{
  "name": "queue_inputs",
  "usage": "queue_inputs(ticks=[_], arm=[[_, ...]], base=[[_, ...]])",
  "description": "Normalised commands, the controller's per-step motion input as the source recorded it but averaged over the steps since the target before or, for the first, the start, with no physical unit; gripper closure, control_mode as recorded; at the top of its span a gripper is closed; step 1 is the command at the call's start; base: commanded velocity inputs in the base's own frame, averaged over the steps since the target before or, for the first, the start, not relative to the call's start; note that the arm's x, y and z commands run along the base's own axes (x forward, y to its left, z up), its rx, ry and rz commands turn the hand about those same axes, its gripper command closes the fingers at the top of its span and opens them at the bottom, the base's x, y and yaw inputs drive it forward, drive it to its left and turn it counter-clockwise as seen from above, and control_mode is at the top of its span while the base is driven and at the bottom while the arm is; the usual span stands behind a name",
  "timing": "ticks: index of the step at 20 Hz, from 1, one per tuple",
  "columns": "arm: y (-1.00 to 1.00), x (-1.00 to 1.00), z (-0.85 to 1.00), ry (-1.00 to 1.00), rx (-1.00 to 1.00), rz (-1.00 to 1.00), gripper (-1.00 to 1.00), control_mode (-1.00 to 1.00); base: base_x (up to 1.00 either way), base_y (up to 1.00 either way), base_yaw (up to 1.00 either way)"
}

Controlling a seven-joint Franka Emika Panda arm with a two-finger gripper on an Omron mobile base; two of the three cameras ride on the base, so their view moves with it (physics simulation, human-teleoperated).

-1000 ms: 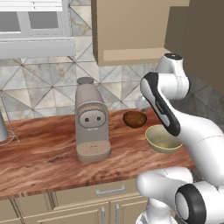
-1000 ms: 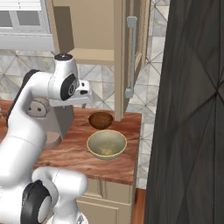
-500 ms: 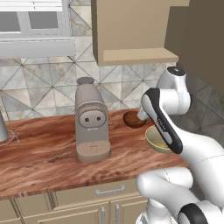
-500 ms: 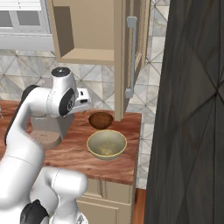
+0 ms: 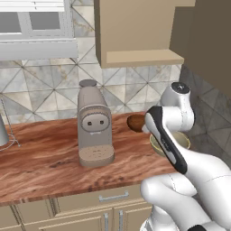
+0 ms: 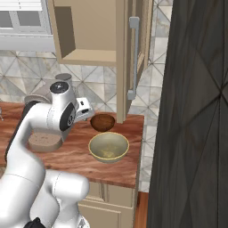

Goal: Pick up the bowls on the counter and stack them on top of one another in the open cabinet. Place the smaller bowl on top of the larger bowl.

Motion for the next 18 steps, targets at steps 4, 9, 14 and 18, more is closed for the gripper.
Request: queue_inputs(ticks=[4, 9, 14, 18], arm=[[0.0, 0.16, -0.12, 0.0, -0.06, 0.07, -1.0, -1.0], [0.0, 0.21, -0.11, 0.0, -0.04, 0.07, -1.0, -1.0], [0.0, 0.32, -0.18, 0.03, -0.04, 0.07, -1.0, -1.0], [0.0, 0.34, -0.23, 0.04, -0.05, 0.06, -1.0, -1.0]], base=[[0.0, 0.0, 0.0], [0.0, 0.0, 0.0], [0.0, 0.0, 0.0], [0.0, 0.0, 0.0]])
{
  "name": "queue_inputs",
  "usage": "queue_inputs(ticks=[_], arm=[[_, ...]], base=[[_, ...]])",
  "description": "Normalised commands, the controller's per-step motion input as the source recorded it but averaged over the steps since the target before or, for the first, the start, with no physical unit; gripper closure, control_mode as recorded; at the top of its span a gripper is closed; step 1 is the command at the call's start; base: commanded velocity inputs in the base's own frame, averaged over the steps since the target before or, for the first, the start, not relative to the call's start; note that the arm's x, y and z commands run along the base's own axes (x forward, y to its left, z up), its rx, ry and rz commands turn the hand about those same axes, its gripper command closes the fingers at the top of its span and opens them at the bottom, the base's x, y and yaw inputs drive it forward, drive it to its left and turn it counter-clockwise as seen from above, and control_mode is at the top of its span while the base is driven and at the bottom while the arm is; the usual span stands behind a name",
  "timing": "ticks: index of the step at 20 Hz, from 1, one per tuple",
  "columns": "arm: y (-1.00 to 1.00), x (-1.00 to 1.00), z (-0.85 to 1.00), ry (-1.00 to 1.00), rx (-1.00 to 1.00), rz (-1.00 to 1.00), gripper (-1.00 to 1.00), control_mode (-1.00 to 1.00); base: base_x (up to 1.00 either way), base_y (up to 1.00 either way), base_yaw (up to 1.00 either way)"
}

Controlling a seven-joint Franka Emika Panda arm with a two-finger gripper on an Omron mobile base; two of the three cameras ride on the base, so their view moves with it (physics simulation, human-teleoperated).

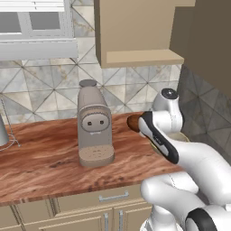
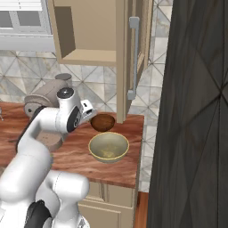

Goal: Pick up the bowls on the counter and stack them on top of one another in the open cabinet. Place the smaller bowl on top of the larger bowl.

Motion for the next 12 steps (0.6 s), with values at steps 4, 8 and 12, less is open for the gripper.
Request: queue_inputs(ticks=[4, 8, 12], arm=[[0.0, 0.34, -0.18, 0.07, -0.06, 0.01, -1.0, -1.0], [0.0, 0.3, -0.19, 0.06, -0.05, 0.0, -1.0, -1.0], [0.0, 0.31, -0.19, 0.04, -0.03, 0.0, -1.0, -1.0]], base=[[0.0, 0.0, 0.0], [0.0, 0.0, 0.0], [0.0, 0.0, 0.0]])
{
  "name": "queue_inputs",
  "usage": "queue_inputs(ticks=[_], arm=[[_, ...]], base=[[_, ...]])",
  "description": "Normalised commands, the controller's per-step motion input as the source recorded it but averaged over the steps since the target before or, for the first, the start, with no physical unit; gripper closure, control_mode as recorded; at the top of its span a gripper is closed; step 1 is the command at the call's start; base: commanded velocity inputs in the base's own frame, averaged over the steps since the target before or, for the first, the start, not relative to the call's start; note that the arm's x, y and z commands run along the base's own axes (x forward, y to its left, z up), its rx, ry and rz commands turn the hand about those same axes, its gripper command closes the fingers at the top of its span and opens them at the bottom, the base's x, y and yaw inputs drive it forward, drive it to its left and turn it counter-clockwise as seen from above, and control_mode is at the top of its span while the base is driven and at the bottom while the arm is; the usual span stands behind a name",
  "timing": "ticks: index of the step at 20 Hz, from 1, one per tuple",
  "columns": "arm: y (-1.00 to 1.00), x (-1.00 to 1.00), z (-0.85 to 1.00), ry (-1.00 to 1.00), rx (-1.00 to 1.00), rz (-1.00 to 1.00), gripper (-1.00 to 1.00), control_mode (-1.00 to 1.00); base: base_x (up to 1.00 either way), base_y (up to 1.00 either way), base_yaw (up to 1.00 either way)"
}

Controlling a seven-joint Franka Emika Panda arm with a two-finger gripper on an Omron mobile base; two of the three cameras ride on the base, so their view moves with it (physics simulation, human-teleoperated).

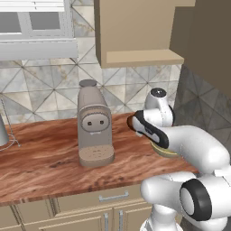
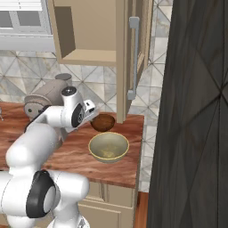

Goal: Pick up the bowls on the counter and stack them on top of one another in the open cabinet. Place the smaller bowl on top of the larger bowl.

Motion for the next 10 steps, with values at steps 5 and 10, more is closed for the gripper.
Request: queue_inputs(ticks=[5, 10], arm=[[0.0, 0.21, -0.25, 0.0, -0.01, 0.0, -1.0, -1.0], [0.0, 0.16, -0.39, -0.04, 0.0, 0.01, -1.0, -1.0]], base=[[0.0, 0.0, 0.0], [0.0, 0.0, 0.0]])
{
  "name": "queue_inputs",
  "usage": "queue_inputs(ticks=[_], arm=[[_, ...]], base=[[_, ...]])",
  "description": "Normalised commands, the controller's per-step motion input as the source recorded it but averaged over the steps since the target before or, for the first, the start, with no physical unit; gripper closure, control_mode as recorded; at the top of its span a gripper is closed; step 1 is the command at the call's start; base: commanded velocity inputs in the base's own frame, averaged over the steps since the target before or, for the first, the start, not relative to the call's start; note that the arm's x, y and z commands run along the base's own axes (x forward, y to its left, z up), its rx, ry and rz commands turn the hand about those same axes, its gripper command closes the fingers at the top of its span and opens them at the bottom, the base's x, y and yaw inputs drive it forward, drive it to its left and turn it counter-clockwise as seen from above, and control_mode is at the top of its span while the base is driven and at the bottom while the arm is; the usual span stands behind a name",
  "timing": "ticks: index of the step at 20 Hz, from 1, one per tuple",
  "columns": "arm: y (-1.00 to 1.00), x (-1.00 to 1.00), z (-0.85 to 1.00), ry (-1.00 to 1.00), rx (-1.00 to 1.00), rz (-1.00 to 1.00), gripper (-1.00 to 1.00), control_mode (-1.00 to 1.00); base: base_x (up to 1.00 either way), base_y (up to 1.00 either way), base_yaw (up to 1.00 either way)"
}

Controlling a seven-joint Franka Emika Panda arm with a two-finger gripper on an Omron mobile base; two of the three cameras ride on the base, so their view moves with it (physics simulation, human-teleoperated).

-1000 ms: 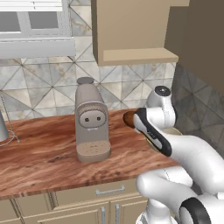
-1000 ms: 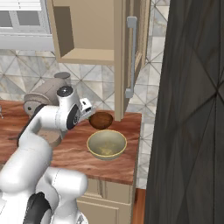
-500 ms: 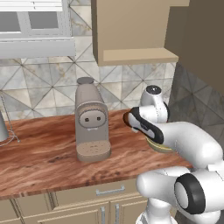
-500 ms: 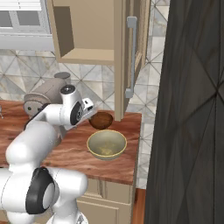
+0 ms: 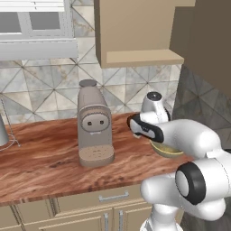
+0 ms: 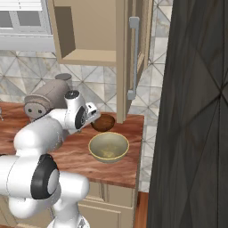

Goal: Pick up the bowls on the counter and stack them on top of one another in the open cabinet. Place the smaller bowl on top of the larger bowl.

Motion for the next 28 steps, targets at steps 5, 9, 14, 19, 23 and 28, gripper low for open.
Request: queue_inputs(ticks=[5, 9, 14, 19, 23, 28], arm=[[0.0, 0.26, -0.29, -0.01, 0.0, 0.0, -1.0, -1.0], [0.0, 0.32, -0.07, 0.0, 0.0, 0.0, -1.0, -1.0], [0.0, 0.3, 0.0, 0.0, 0.0, 0.0, -1.0, -1.0], [0.0, 0.29, -0.01, 0.01, 0.0, 0.0, -1.0, -1.0], [0.0, 0.24, -0.12, 0.02, 0.0, 0.0, -1.0, -1.0], [0.0, 0.2, -0.17, 0.01, 0.0, 0.0, -1.0, -1.0]], base=[[0.0, 0.0, 0.0], [0.0, 0.0, 0.0], [0.0, 0.0, 0.0], [0.0, 0.0, 0.0], [0.0, 0.0, 0.0], [0.0, 0.0, 0.0]])
